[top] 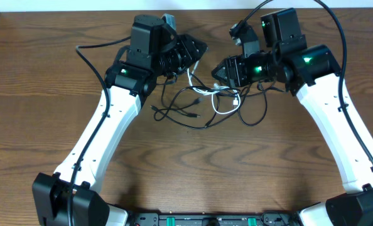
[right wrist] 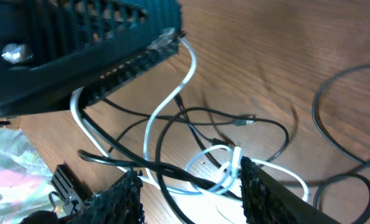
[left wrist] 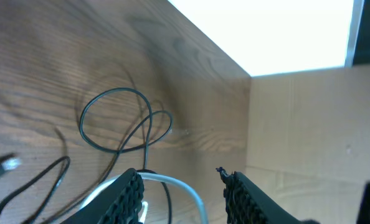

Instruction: Untangle cables

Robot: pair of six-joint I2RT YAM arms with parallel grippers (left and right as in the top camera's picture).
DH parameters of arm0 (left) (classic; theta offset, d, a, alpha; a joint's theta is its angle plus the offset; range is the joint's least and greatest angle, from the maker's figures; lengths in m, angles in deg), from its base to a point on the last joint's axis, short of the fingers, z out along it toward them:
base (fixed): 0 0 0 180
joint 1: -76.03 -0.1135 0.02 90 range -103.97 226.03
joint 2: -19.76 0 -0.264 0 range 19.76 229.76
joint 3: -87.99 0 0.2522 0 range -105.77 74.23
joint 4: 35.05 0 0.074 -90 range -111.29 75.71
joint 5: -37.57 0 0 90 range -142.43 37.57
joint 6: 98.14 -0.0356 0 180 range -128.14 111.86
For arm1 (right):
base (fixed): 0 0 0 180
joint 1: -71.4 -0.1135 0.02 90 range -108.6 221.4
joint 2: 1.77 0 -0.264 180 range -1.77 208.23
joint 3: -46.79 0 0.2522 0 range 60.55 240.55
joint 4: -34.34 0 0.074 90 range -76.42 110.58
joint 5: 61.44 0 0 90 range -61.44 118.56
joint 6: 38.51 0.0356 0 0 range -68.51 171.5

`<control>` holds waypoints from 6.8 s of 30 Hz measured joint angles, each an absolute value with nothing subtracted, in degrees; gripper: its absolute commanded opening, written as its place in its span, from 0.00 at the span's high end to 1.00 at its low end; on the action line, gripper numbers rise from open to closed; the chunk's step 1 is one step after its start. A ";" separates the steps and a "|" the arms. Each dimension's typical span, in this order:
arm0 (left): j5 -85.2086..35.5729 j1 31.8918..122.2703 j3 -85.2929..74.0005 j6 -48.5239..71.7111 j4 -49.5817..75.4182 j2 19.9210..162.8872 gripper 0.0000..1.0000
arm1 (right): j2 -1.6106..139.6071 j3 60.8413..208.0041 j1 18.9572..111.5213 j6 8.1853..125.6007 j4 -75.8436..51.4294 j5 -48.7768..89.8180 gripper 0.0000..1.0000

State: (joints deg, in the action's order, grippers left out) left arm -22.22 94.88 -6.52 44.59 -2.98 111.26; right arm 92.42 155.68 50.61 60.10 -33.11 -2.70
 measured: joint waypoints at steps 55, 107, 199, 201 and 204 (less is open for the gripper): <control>-24.34 94.84 -6.52 62.79 -8.32 111.26 0.92 | 95.11 155.68 44.25 55.79 -36.76 3.85 0.62; -16.97 93.29 -6.54 26.34 -8.95 111.26 0.92 | 92.86 162.17 58.69 53.10 -45.83 -1.50 0.76; -22.98 91.87 -6.35 -2.43 37.06 111.48 0.47 | 102.06 162.39 61.53 60.05 -45.00 2.72 0.36; -24.80 92.85 -5.38 -3.32 37.26 111.76 0.47 | 102.06 162.39 61.53 59.99 -45.13 2.81 0.36; -26.48 93.86 -3.72 -4.11 38.22 113.58 0.47 | 102.06 162.39 61.45 59.99 -45.66 2.91 0.36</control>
State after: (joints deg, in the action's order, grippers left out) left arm -26.48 93.86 -3.72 -4.11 38.22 113.58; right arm 102.06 162.39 61.45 59.99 -45.66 2.91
